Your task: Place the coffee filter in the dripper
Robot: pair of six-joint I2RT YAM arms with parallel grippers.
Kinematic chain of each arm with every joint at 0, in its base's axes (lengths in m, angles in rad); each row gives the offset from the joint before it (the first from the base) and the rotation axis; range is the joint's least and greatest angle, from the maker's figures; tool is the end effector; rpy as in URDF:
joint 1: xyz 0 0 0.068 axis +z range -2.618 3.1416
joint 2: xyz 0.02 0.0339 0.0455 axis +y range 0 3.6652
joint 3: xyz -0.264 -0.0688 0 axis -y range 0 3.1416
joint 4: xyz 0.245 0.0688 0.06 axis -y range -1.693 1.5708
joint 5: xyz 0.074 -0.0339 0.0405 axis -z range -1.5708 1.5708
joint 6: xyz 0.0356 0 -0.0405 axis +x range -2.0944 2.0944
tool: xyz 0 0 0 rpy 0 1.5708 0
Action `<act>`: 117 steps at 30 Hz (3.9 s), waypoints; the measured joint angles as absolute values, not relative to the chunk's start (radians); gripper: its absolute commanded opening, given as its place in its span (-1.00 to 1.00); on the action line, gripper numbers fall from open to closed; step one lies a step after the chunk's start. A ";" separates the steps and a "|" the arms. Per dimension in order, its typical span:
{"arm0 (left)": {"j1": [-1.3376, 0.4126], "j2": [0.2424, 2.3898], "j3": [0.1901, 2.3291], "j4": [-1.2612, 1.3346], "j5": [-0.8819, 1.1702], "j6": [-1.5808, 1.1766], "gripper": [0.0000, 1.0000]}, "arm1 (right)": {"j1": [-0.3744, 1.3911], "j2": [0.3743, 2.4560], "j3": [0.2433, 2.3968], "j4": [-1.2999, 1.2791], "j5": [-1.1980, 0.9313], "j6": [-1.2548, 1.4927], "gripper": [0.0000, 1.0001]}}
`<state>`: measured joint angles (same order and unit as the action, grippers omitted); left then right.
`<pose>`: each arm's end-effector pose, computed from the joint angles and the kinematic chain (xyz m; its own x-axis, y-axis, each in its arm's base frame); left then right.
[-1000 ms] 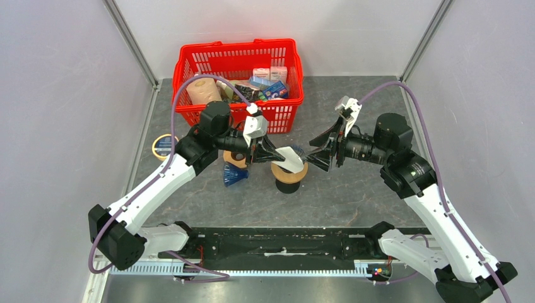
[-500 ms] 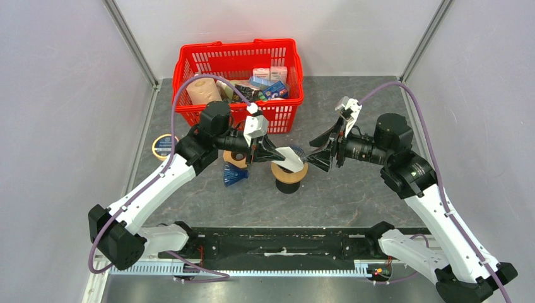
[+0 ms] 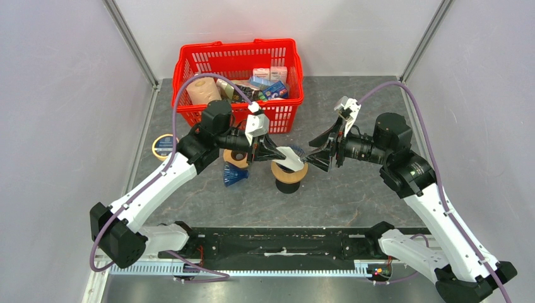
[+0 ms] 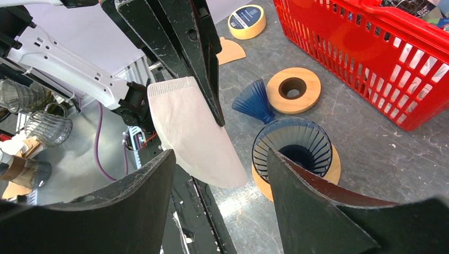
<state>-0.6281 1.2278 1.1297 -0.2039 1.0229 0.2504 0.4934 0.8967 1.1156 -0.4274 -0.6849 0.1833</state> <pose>0.2000 -0.1828 0.3703 0.0061 0.1551 -0.9879 0.9950 -0.0989 -0.0094 0.1485 0.1054 0.4105 -0.3455 -0.0255 -0.9381 -0.8634 0.4003 0.3071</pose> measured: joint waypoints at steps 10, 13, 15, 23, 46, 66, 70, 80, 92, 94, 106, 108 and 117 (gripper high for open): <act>-0.628 1.230 1.134 -0.204 1.023 0.250 -0.96 | 0.493 0.897 1.116 -0.428 -0.685 0.181 0.47; -0.628 1.230 1.134 -0.204 1.023 0.250 -0.96 | 0.493 0.900 1.116 -0.428 -0.685 0.179 0.47; -0.628 1.230 1.134 -0.204 1.024 0.250 -0.95 | 0.493 0.907 1.116 -0.428 -0.685 0.178 0.47; -0.628 1.230 1.134 -0.203 1.024 0.242 -0.96 | 0.493 0.938 1.116 -0.428 -0.685 0.174 0.47; -0.628 1.219 1.134 -0.176 1.033 0.220 -0.96 | 0.494 0.936 1.090 -0.427 -0.646 0.166 0.47; -0.628 1.217 1.134 -0.177 1.058 0.220 -0.96 | 0.502 1.031 1.070 -0.243 -0.819 0.239 0.25; -0.628 1.213 1.134 -0.177 1.069 0.220 -0.96 | 0.507 1.032 1.058 -0.217 -0.858 0.249 0.13; -0.628 1.212 1.134 -0.178 1.105 0.221 -0.95 | 0.516 1.068 1.054 -0.165 -0.904 0.279 -0.43; -0.628 1.201 1.132 -0.173 1.051 0.206 -0.12 | 0.523 1.063 1.050 -0.121 -0.879 0.325 -1.00; -0.628 1.193 1.131 -0.163 1.021 0.188 0.32 | 0.523 1.059 1.050 -0.126 -0.845 0.330 -1.00; -0.672 1.103 1.137 -0.101 0.426 -0.063 0.73 | 0.527 1.106 1.250 -0.422 -0.297 0.429 -1.00; -0.711 1.123 1.175 -0.129 0.282 -0.107 0.74 | 0.534 1.126 1.296 -0.472 -0.167 0.475 -1.00; -0.886 1.238 1.243 -0.132 -0.053 -0.172 0.77 | 0.629 1.214 1.407 -0.654 0.247 0.625 -1.00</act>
<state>-0.8864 1.2381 1.2430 -0.1318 -0.0528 -0.1719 0.6292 1.2137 1.4067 -0.6544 0.2466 0.6254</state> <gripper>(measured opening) 0.878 0.007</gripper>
